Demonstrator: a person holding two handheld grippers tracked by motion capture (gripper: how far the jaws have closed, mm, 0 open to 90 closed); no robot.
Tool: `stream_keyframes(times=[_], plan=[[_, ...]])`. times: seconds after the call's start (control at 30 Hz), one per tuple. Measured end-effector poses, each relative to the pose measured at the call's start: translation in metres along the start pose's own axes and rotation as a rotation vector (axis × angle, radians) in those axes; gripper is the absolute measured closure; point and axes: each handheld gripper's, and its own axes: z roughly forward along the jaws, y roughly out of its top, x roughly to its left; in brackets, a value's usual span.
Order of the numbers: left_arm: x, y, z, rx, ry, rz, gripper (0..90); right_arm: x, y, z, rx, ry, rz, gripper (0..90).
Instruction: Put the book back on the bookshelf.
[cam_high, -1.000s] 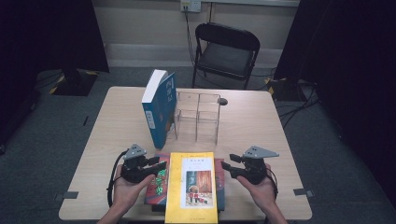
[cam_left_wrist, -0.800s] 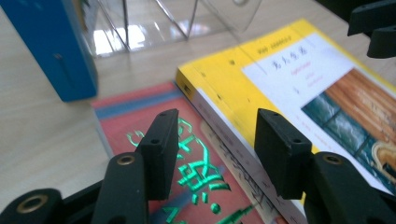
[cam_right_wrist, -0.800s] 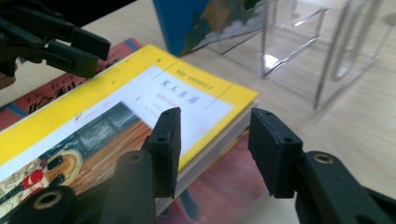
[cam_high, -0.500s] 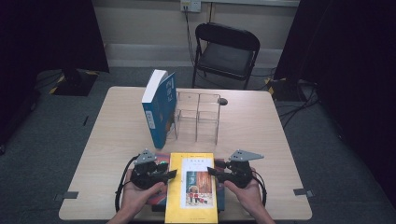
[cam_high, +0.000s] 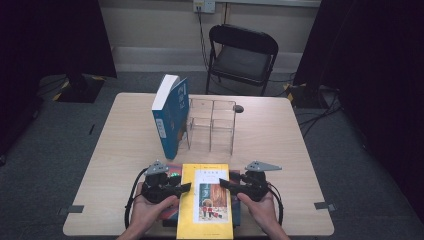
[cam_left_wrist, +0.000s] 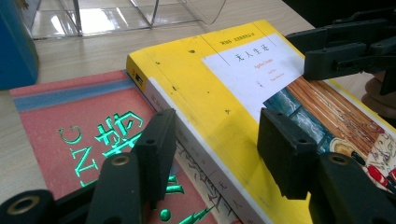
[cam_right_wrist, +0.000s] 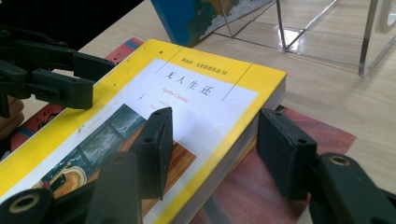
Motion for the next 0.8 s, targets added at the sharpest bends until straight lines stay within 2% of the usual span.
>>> stream_keyframes(times=[0.1, 0.17, 0.23, 0.37, 0.53, 0.8], plan=[[-0.006, 0.000, 0.002, 0.005, 0.021, 0.015, 40.2, 0.001, 0.000, 0.000, 0.003, -0.003, 0.021, 48.7], [-0.008, 0.002, 0.002, 0.020, 0.039, 0.024, 38.3, 0.000, 0.001, -0.001, 0.003, -0.008, 0.046, 54.0], [-0.008, 0.002, 0.002, 0.021, 0.030, 0.011, 38.0, -0.001, 0.001, -0.002, -0.001, -0.007, 0.077, 57.6], [-0.009, 0.003, 0.003, 0.024, 0.040, 0.012, 37.8, 0.000, 0.000, -0.004, 0.000, -0.006, 0.136, 60.5], [-0.008, 0.002, 0.003, 0.021, 0.027, 0.014, 37.1, -0.003, -0.001, -0.009, -0.007, 0.029, 0.215, 66.9], [-0.009, -0.001, 0.003, 0.007, 0.025, 0.041, 33.1, 0.001, -0.006, -0.017, -0.009, 0.051, 0.275, 68.9]])
